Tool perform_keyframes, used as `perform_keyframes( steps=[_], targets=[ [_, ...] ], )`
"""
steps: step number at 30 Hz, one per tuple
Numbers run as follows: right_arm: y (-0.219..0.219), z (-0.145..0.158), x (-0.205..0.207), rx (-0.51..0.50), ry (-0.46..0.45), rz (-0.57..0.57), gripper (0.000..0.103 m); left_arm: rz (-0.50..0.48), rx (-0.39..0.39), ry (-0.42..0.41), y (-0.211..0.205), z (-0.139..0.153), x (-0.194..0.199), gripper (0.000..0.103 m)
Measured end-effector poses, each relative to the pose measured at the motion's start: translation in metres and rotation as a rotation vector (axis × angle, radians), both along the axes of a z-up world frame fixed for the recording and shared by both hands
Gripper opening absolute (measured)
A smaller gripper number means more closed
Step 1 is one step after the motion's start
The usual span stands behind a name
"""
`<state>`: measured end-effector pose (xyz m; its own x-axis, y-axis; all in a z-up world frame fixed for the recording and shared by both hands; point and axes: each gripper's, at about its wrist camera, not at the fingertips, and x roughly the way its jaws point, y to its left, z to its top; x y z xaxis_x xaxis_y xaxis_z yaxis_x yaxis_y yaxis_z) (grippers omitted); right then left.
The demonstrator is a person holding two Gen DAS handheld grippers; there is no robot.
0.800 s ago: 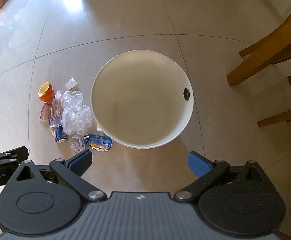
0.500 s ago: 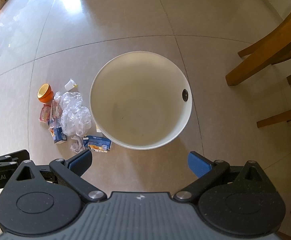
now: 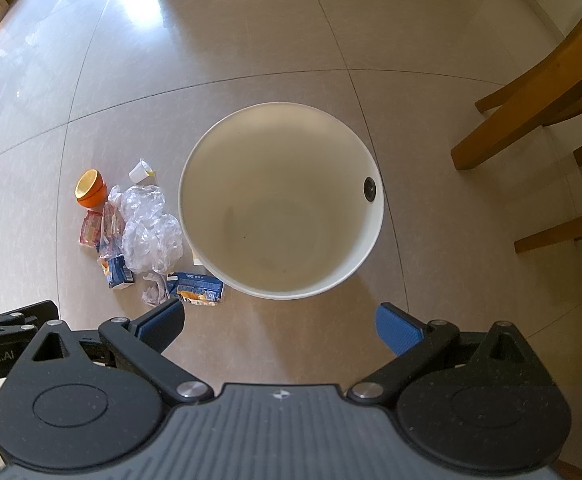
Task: Collect trash
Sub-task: 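Move both tools toward the trash pile and the white bucket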
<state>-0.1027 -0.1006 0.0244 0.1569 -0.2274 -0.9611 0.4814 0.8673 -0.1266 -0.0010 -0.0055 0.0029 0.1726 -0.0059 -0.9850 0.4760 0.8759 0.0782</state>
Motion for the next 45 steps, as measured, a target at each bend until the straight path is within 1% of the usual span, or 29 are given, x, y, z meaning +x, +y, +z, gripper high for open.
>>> perform_keyframes(
  steps=[3,6,8,11,17,22,24,29,33,37,40,43,45],
  targets=[
    [0.000,-0.001,0.000,0.001,0.001,-0.001,0.103,-0.011,-0.001,-0.002,-0.002,-0.001,0.000,0.102],
    [0.000,-0.001,-0.001,0.000,-0.002,-0.001,0.103,-0.014,-0.020,0.016,-0.001,-0.001,0.000,0.102],
    [0.000,-0.001,-0.001,-0.001,-0.004,0.002,0.103,-0.016,-0.018,0.025,-0.001,-0.004,0.000,0.102],
    [0.000,-0.003,-0.001,-0.004,-0.007,0.006,0.103,-0.015,-0.013,0.023,-0.002,-0.007,-0.001,0.102],
    [-0.001,-0.005,-0.002,-0.010,-0.012,0.012,0.103,-0.015,-0.031,0.021,-0.003,-0.010,-0.002,0.102],
    [-0.002,-0.009,0.001,-0.042,-0.014,0.031,0.103,-0.030,-0.020,0.006,-0.008,-0.016,-0.001,0.102],
    [-0.004,-0.009,0.001,-0.051,-0.028,0.039,0.103,-0.039,-0.025,0.002,-0.010,-0.018,0.001,0.102],
    [-0.011,-0.014,0.003,-0.082,-0.024,0.045,0.103,-0.044,-0.040,0.005,-0.014,-0.023,0.001,0.102],
    [-0.021,-0.020,0.003,-0.063,-0.027,0.025,0.103,-0.063,-0.034,-0.003,-0.019,-0.029,0.001,0.102],
    [-0.029,-0.022,0.001,-0.054,-0.050,0.037,0.103,-0.058,-0.037,-0.017,-0.026,-0.029,0.000,0.102],
    [-0.034,-0.024,0.002,-0.032,-0.056,0.066,0.103,-0.029,-0.050,-0.011,-0.030,-0.030,0.003,0.102],
    [-0.039,-0.025,0.005,-0.018,-0.060,0.106,0.103,-0.006,-0.059,-0.024,-0.034,-0.032,0.004,0.102],
    [-0.042,-0.026,0.007,0.002,-0.071,0.138,0.103,-0.005,-0.072,-0.027,-0.035,-0.035,0.005,0.102]
  ],
)
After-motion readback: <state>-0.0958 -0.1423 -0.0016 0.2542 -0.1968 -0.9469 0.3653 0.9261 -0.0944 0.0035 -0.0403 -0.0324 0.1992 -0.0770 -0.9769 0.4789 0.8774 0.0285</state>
